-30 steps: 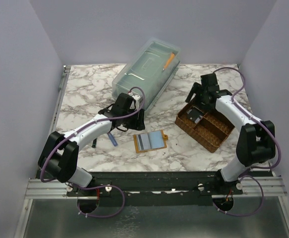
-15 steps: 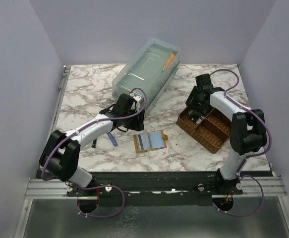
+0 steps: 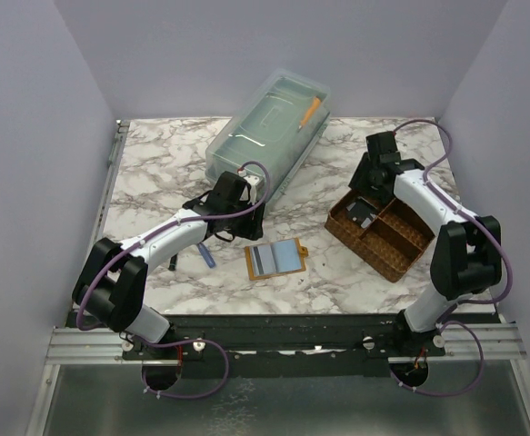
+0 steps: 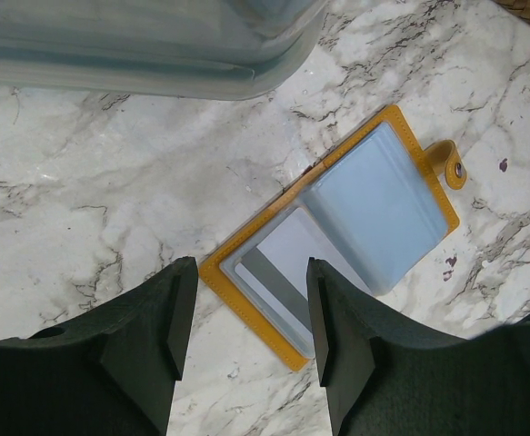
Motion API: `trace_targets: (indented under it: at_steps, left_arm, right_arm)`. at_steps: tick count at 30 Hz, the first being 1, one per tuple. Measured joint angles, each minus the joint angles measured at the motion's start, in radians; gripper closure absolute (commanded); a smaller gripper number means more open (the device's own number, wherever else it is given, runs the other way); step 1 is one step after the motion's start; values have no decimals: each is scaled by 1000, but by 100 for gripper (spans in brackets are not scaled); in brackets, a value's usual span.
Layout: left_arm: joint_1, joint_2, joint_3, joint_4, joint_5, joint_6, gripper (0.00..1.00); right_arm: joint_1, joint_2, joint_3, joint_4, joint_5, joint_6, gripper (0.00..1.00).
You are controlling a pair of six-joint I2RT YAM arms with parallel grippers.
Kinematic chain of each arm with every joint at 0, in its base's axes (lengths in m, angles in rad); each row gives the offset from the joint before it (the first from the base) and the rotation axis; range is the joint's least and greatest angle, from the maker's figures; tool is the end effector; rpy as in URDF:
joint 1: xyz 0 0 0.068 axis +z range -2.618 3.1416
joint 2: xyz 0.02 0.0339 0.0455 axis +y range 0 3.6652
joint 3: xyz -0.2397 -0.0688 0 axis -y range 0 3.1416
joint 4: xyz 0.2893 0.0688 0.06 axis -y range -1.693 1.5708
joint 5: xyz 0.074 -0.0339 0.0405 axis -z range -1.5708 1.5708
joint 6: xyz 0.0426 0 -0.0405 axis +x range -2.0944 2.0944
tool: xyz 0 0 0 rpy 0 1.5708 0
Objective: Put the credit cards into the card holder
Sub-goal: Pick up the credit card from the storage box.
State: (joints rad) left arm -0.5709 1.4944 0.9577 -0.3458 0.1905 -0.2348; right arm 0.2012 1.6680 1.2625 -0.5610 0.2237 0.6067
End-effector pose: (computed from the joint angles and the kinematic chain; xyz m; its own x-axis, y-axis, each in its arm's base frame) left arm 0.2940 -0.1984 0.1667 -0.7790 0.2288 -0.5838 0.4633 0.8374 -0.2900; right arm 0.3923 0.0704 0.1980 -0.7031 0.4240 -0.5709 0.4011 0.8994 0.1740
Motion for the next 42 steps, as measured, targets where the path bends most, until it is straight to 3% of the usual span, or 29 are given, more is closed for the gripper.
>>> trace_targets:
  at_steps: [5, 13, 28, 38, 42]
  left_arm:
    - [0, 0, 0, 0, -1, 2, 43]
    - [-1, 0, -1, 0, -8, 12, 42]
    - [-8, 0, -6, 1, -23, 16, 42]
    - [-9, 0, -6, 1, -24, 16, 42]
    - [-9, 0, -6, 0, -24, 16, 42]
  right_arm:
    - [0, -11, -8, -17, 26, 28, 47]
    - [0, 81, -9, -20, 25, 60, 48]
    - [-44, 207, 14, 13, -29, 58, 33]
    - [-45, 250, 67, 10, -38, 46, 35]
    - [-45, 242, 51, 25, -39, 46, 52]
